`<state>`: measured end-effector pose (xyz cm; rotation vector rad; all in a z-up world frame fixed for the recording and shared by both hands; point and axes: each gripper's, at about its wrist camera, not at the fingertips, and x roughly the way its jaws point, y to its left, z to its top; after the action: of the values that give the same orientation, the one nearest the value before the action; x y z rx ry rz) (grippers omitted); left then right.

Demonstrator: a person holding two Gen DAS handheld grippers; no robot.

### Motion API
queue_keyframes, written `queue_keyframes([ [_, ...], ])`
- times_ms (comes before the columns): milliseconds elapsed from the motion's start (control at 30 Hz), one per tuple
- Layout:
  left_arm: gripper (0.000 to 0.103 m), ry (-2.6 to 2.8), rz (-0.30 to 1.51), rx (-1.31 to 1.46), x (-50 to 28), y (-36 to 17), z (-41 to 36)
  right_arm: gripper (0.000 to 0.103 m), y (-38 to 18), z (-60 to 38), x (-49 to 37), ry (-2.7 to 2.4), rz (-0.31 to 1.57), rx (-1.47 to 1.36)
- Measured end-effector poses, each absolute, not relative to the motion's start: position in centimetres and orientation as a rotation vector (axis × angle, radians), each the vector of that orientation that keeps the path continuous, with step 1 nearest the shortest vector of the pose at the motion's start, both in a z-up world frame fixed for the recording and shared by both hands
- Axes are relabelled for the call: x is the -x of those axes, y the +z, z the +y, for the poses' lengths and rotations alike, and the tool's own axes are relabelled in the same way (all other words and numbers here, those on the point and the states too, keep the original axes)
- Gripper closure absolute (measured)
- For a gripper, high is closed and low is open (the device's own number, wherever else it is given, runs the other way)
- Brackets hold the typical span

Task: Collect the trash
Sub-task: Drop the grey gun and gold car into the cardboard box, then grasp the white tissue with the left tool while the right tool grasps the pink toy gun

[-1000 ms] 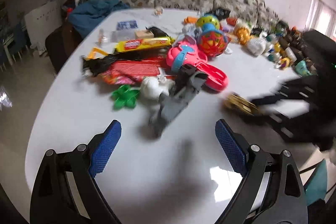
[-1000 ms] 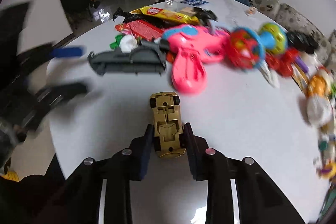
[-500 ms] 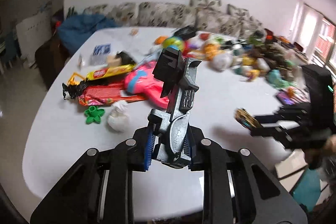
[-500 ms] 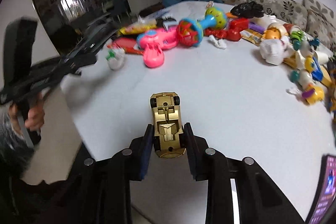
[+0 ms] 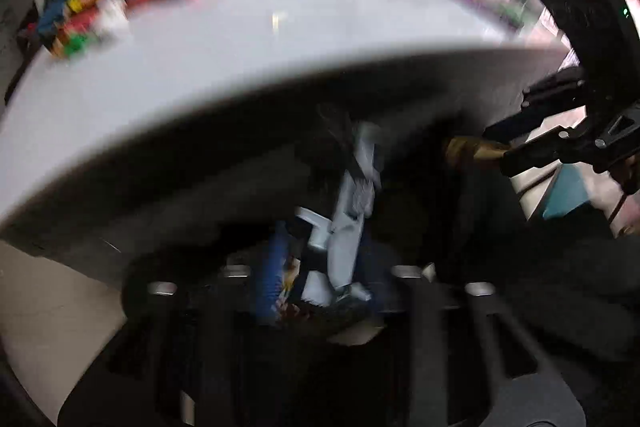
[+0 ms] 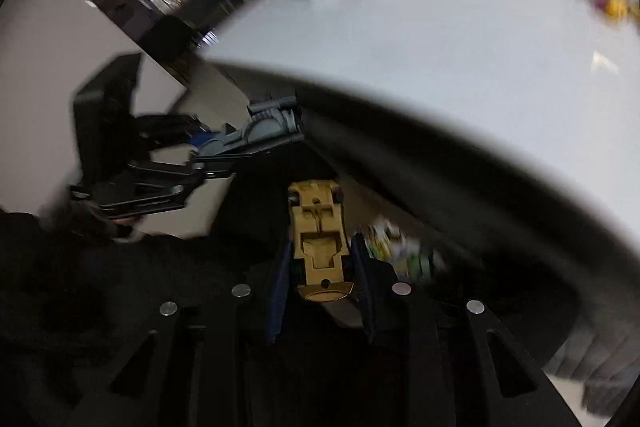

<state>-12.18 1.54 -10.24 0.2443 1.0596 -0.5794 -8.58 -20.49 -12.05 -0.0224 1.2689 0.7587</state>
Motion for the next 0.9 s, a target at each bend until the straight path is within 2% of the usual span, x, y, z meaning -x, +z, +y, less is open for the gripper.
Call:
queue_keyframes([
  [33,0.015,-0.565,1.086,-0.264,11.9,-12.0,1.3,0.034,-13.8,-20.2,8.3,0.724,1.288,0.052],
  [133,0.015,-0.531,1.144,-0.287,11.4,-15.2,1.6,0.046,-16.2,-19.4,8.2,0.720,1.336,0.138],
  [233,0.015,-0.540,1.131,-0.253,12.2,-14.5,2.6,0.046,-13.2,-19.2,8.3,0.790,1.278,0.090],
  [267,0.015,-0.553,1.094,-0.234,12.5,-13.3,3.1,0.045,-10.9,-19.1,7.9,0.816,1.220,0.065],
  [333,0.015,-0.566,1.030,-0.200,12.5,-11.3,3.9,0.034,-7.1,-18.7,6.2,0.830,1.100,0.041],
  [433,0.015,-0.567,0.950,-0.116,11.7,-8.5,5.3,0.023,-2.2,-15.6,1.6,0.766,0.903,0.127],
  [500,0.015,-0.548,0.921,-0.068,10.9,-7.2,6.0,0.022,-1.2,-12.8,-2.3,0.705,0.840,0.200],
  [767,0.015,-0.466,0.861,0.099,9.7,-4.8,9.6,0.022,-4.4,-3.7,-17.3,0.568,0.955,0.291],
  [833,0.015,-0.441,0.834,0.113,9.0,-3.9,10.4,0.028,-5.7,-2.5,-19.5,0.546,1.002,0.298],
  [867,0.015,-0.430,0.818,0.114,8.5,-3.4,10.6,0.028,-6.0,-2.1,-20.0,0.535,0.993,0.303],
  [900,0.015,-0.418,0.804,0.114,8.1,-3.1,10.8,0.040,-6.0,-1.8,-20.2,0.530,0.983,0.302],
])
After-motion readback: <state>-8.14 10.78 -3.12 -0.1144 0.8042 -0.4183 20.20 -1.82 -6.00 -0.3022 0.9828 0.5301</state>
